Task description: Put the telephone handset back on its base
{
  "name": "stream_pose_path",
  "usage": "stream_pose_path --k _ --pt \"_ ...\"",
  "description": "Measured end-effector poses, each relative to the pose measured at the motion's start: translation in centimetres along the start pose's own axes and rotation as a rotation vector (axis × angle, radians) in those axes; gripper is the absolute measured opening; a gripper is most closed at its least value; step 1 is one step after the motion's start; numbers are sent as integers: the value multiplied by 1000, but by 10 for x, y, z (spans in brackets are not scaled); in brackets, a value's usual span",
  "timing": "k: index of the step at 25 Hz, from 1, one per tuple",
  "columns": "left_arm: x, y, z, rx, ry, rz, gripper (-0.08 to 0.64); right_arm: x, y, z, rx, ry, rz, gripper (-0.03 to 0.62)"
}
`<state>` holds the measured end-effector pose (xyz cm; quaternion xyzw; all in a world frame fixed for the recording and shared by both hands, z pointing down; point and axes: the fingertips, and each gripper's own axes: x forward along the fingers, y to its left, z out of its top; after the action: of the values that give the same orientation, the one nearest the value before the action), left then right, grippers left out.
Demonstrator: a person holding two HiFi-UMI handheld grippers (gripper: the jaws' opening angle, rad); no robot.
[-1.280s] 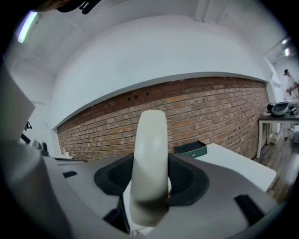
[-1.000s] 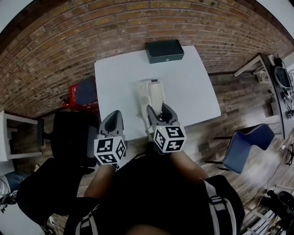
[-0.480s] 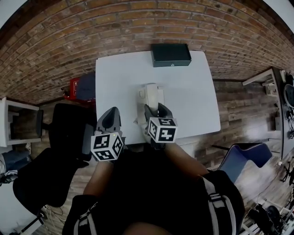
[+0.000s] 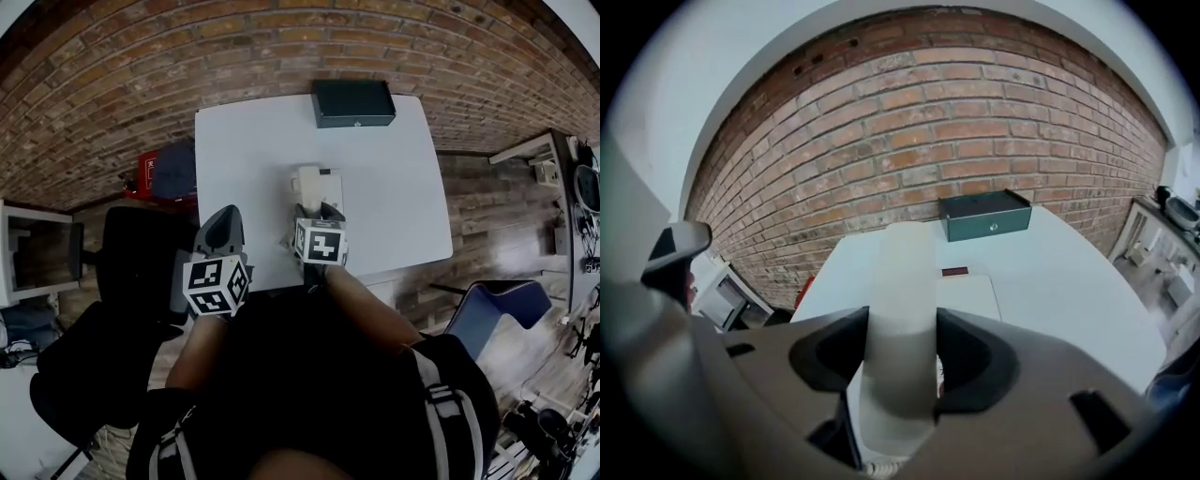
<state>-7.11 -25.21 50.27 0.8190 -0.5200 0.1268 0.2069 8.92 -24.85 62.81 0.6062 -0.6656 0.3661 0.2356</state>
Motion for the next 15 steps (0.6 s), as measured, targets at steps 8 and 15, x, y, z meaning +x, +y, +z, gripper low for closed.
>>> stream_pose_path --k 8,15 --pt "-8 23 -3 -12 9 19 0 52 1 -40 -54 64 -40 204" --pt "-15 34 -6 -15 14 32 0 48 12 -41 -87 114 -70 204"
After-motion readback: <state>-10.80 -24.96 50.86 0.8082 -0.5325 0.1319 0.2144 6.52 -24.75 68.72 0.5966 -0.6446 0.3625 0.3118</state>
